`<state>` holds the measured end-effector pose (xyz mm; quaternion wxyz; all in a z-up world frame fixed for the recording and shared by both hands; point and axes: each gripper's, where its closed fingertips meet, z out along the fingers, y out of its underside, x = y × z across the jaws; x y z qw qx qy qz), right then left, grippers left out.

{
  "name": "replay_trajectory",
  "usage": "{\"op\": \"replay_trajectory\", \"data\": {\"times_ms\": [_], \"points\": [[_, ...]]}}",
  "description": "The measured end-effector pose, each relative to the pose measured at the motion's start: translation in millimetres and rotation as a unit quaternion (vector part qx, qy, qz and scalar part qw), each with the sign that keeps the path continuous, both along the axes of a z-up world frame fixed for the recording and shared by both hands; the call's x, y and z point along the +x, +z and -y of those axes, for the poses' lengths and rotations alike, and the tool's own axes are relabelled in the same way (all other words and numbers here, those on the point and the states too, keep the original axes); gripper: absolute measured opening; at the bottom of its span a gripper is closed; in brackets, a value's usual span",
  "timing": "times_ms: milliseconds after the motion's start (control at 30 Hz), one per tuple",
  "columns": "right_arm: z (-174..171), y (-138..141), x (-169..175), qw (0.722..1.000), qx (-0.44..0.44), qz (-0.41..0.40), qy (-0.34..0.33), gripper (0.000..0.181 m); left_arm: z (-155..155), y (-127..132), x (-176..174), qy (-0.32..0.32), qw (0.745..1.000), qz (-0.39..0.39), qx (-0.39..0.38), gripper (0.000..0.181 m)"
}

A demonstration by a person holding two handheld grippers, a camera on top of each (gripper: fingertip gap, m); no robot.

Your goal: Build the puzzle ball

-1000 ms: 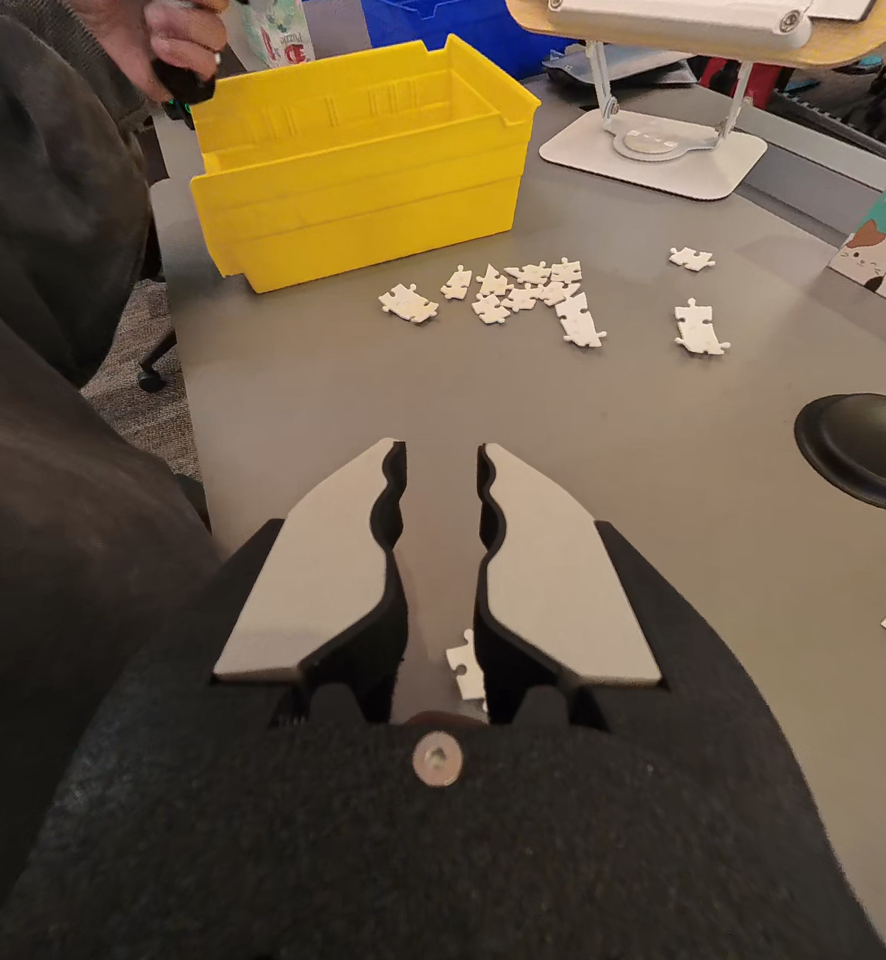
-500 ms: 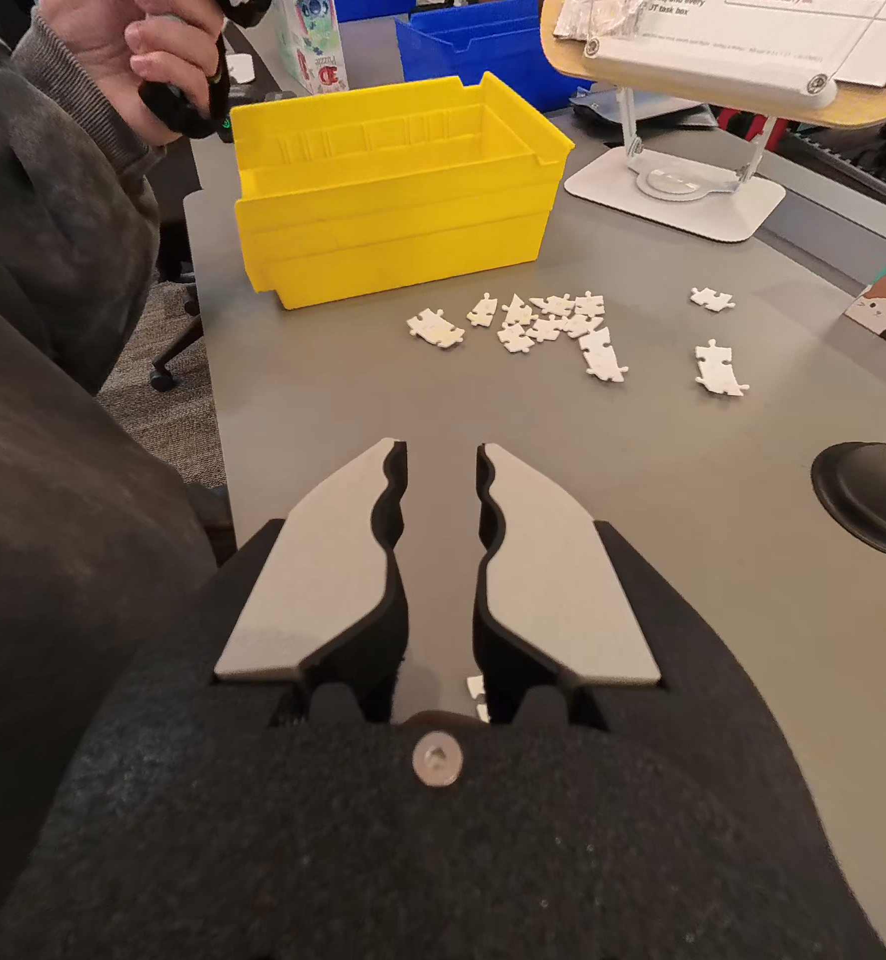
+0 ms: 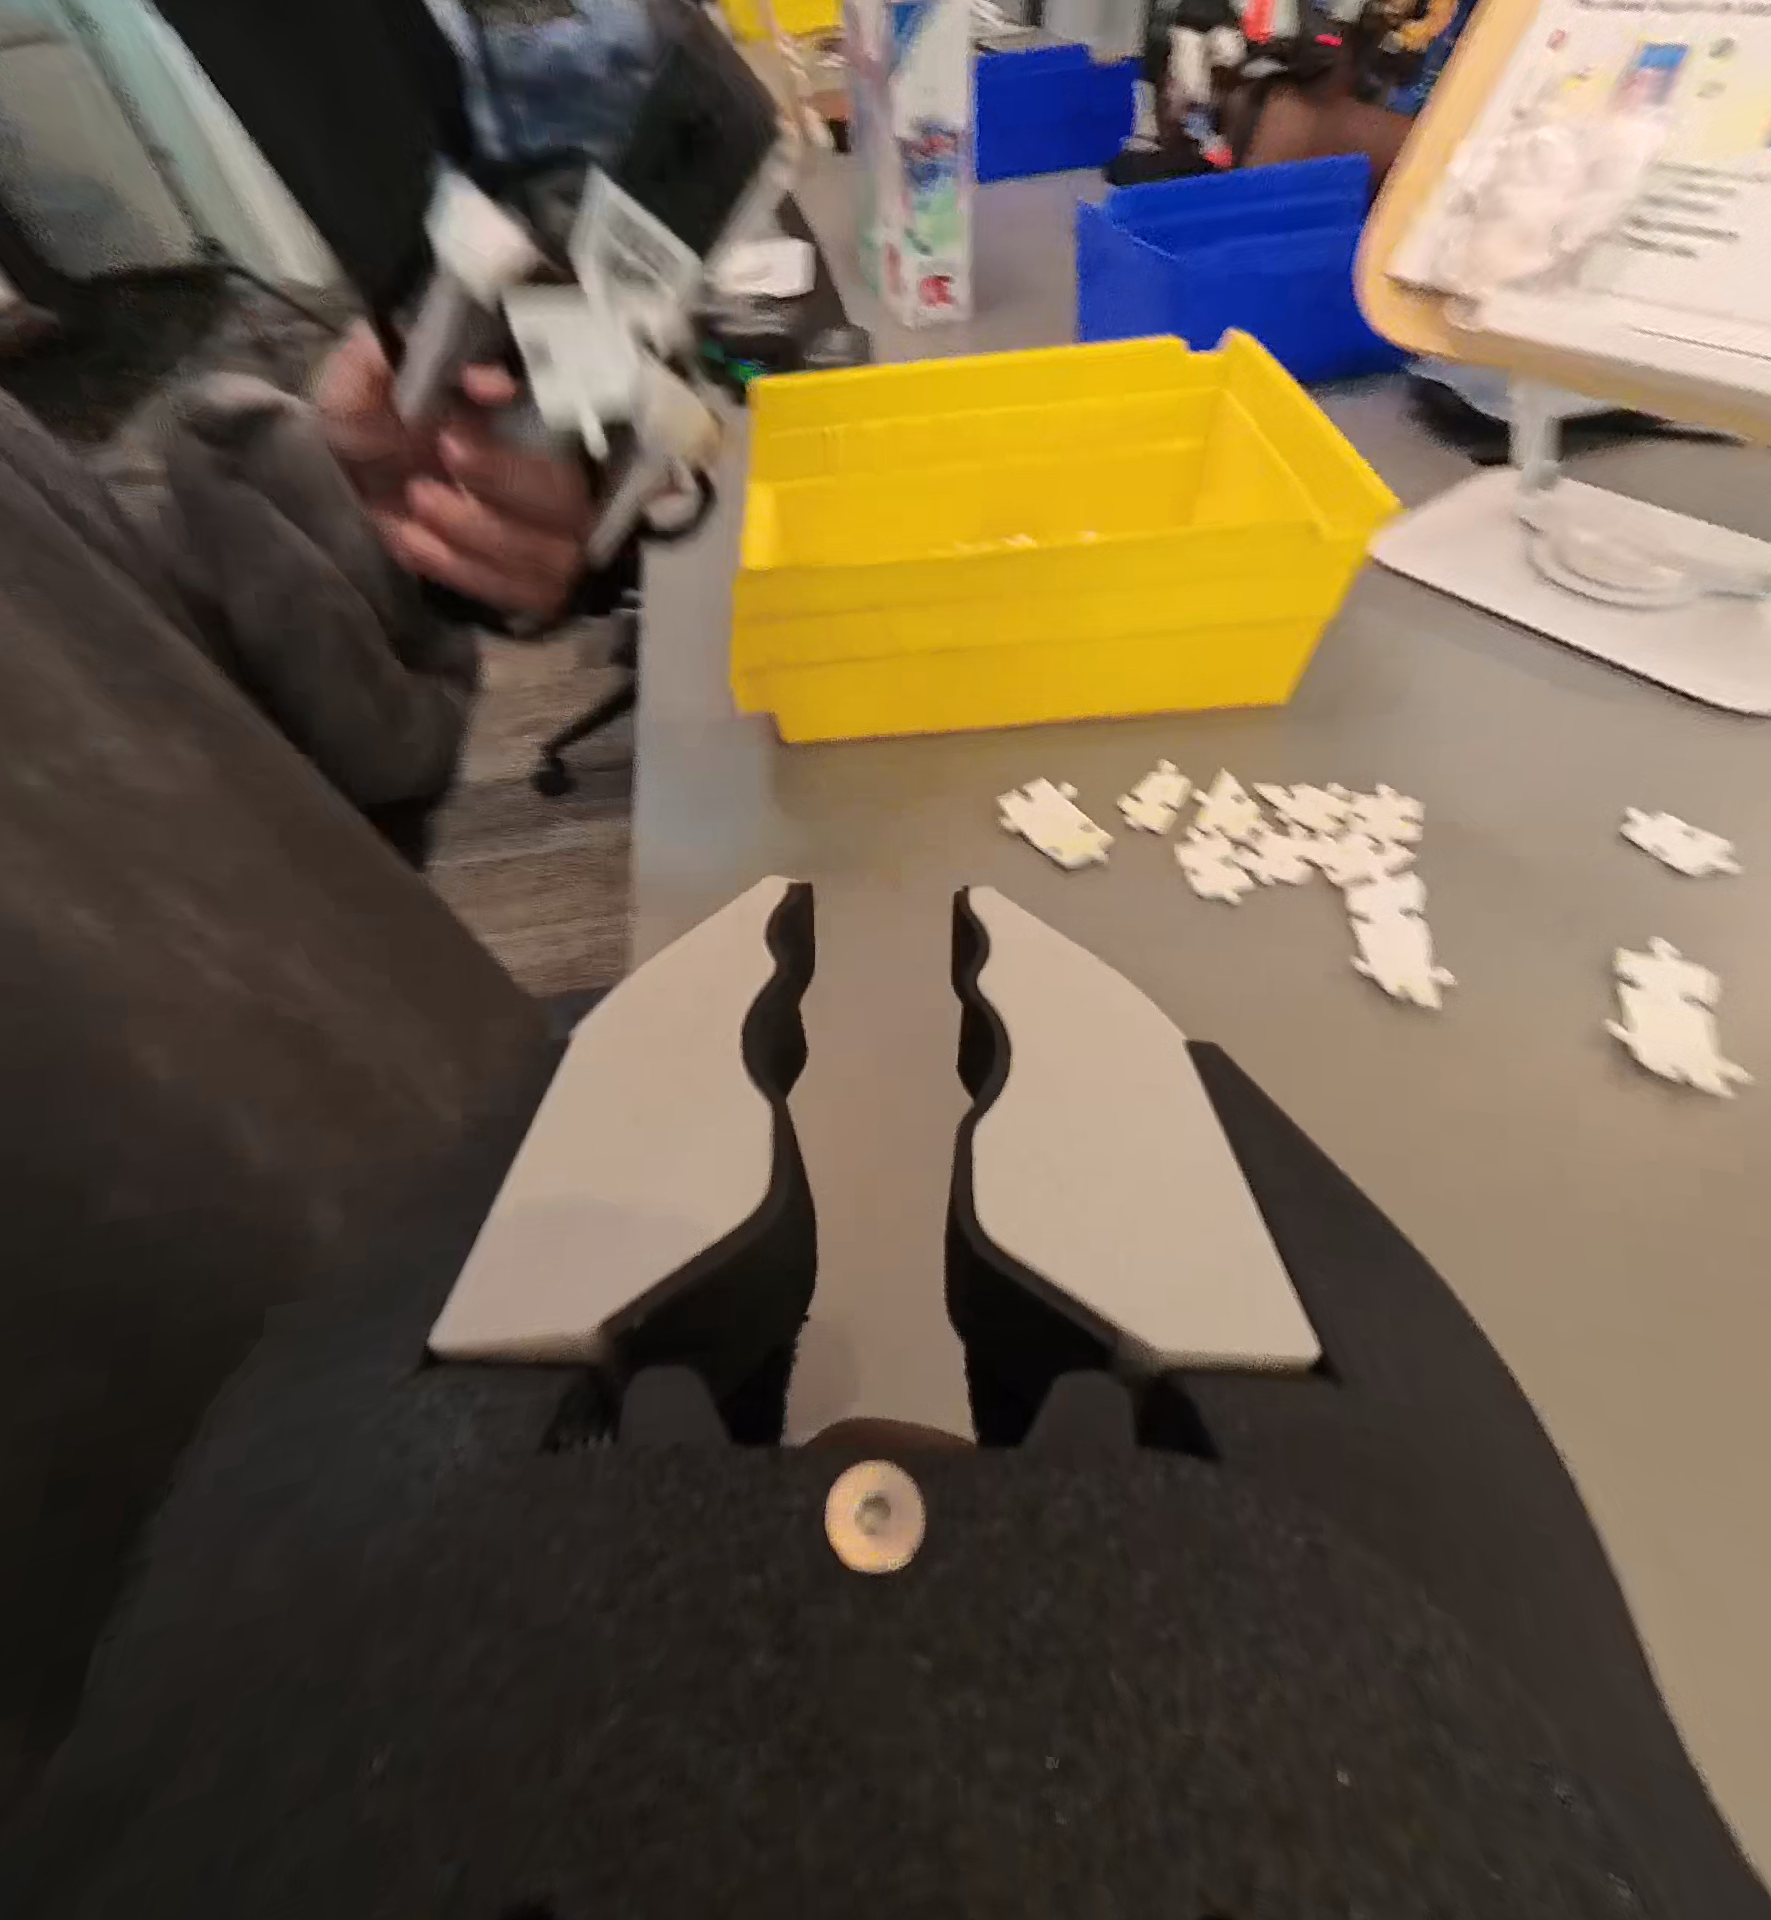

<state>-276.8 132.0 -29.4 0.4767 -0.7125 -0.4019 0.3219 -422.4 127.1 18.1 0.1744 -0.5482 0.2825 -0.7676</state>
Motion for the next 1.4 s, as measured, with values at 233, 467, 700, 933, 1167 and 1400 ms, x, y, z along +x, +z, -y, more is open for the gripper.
{"op": "replay_trajectory", "data": {"times_ms": [233,467,700,933,1167,1400], "points": [[40,34,-64,0.974,-0.063,-0.044,0.212,0.025,56,-29,61,-0.142,0.986,0.022,-0.081,0.033],[76,22,-86,0.947,-0.056,0.028,0.314,0.02,86,-44,67,-0.232,0.969,-0.018,-0.083,0.033],[86,3,-82,0.94,-0.04,0.093,0.325,0.003,99,-49,73,-0.258,0.963,-0.038,-0.076,0.033],[83,-6,-77,0.941,-0.029,0.117,0.318,0.0,96,-56,79,-0.254,0.961,-0.046,-0.1,0.033],[74,-7,-70,0.944,-0.031,0.114,0.308,0.0,88,-61,79,-0.249,0.96,-0.04,-0.122,0.033],[66,-5,-61,0.951,-0.053,0.091,0.292,0.02,84,-62,78,-0.249,0.958,-0.03,-0.135,0.033]]}}
